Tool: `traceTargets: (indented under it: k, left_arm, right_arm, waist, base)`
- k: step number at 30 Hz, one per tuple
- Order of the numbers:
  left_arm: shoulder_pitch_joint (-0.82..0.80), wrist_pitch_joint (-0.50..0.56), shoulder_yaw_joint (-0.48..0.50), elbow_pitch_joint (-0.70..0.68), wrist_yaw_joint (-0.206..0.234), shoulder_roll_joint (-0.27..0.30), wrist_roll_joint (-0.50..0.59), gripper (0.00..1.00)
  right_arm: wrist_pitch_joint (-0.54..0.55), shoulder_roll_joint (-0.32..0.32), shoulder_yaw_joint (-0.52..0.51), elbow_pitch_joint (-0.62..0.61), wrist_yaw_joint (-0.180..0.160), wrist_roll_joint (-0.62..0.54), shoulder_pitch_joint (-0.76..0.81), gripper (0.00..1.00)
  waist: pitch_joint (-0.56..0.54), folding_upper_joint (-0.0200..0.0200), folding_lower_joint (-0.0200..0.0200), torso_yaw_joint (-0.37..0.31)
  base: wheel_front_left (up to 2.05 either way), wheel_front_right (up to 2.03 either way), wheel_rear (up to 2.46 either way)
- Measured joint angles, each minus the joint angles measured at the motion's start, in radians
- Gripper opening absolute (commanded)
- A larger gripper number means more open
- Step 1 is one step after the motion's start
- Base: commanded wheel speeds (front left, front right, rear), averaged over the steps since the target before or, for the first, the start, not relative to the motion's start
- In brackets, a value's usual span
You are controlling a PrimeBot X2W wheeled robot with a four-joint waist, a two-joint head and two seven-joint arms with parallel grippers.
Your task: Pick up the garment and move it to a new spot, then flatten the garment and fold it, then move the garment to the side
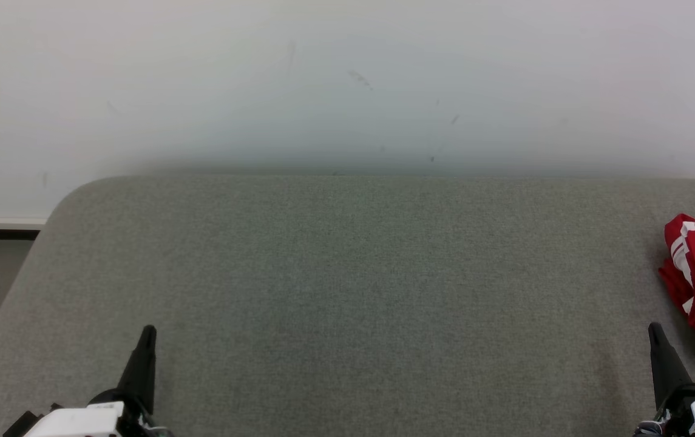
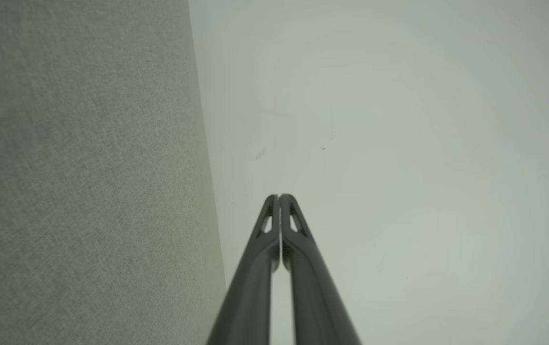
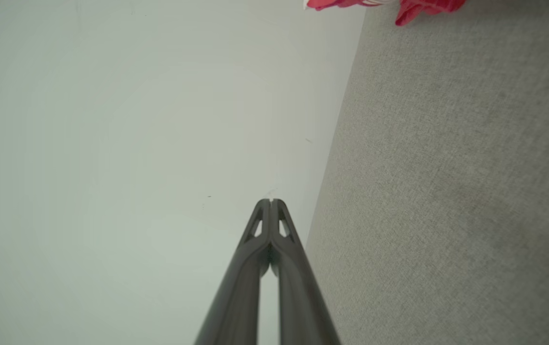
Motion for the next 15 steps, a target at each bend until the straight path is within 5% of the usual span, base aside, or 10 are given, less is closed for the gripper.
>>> traceTargets:
  k: [15]
  left_arm:
    - [0.0,0.0,0.0,0.0,0.0,0.0,0.0,0.0]
  right_arm:
    - [0.0,0.0,0.0,0.0,0.0,0.0,0.0,0.0]
  waist:
    - [0.0,0.0,0.0,0.0]
  base:
    - [0.0,0.0,0.0]
